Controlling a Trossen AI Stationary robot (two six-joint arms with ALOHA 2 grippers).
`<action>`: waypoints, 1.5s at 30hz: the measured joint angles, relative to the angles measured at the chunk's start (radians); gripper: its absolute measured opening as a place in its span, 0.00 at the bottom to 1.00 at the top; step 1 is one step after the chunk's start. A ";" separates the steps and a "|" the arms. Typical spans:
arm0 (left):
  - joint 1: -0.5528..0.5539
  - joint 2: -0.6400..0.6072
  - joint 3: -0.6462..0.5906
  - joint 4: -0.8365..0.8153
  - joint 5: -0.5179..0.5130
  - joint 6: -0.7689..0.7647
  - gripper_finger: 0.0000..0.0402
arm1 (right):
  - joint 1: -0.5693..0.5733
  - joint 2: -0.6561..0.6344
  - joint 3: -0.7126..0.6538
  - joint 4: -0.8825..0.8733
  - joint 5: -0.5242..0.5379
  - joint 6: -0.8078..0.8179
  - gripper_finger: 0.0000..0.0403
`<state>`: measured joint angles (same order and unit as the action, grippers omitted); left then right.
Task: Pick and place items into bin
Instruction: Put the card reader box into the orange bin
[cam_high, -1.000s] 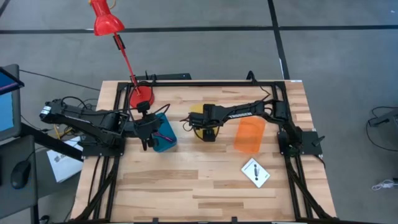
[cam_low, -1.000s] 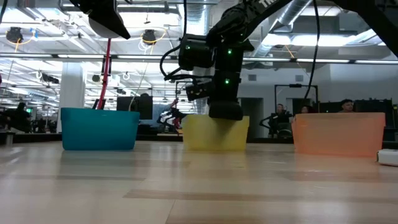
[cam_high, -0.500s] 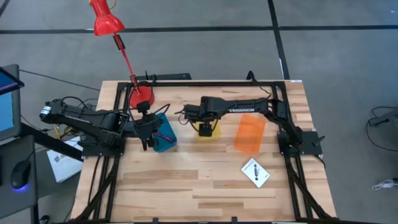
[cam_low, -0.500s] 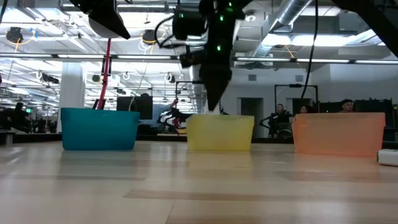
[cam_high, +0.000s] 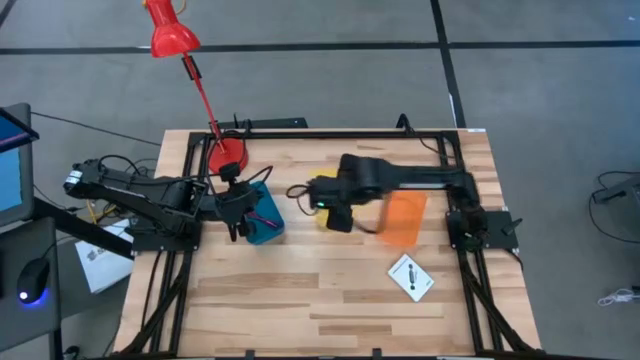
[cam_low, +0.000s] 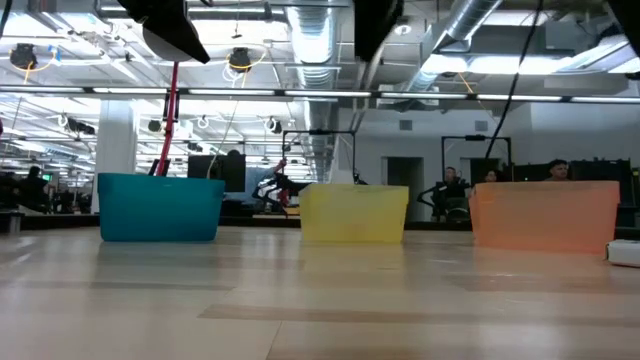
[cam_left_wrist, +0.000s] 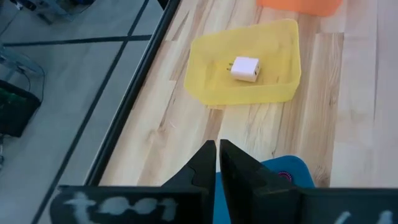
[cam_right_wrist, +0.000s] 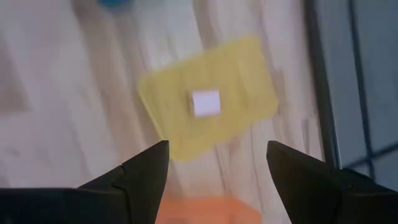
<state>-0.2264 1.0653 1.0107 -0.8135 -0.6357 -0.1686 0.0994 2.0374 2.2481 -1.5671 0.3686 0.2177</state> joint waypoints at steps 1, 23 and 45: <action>0.000 0.000 0.000 0.000 0.000 -0.008 0.03 | 0.017 -0.032 0.000 -0.003 0.008 0.024 0.66; 0.000 0.000 0.000 -0.080 0.011 -0.126 0.03 | 0.703 -0.669 -0.753 0.026 0.503 1.041 0.66; 0.000 0.002 0.000 -0.094 0.007 -0.162 0.03 | 0.828 -0.545 -1.110 0.240 -0.037 1.544 0.66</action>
<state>-0.2267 1.0668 1.0107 -0.9077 -0.6290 -0.3307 0.9272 1.4925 1.1378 -1.3274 0.3316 1.7616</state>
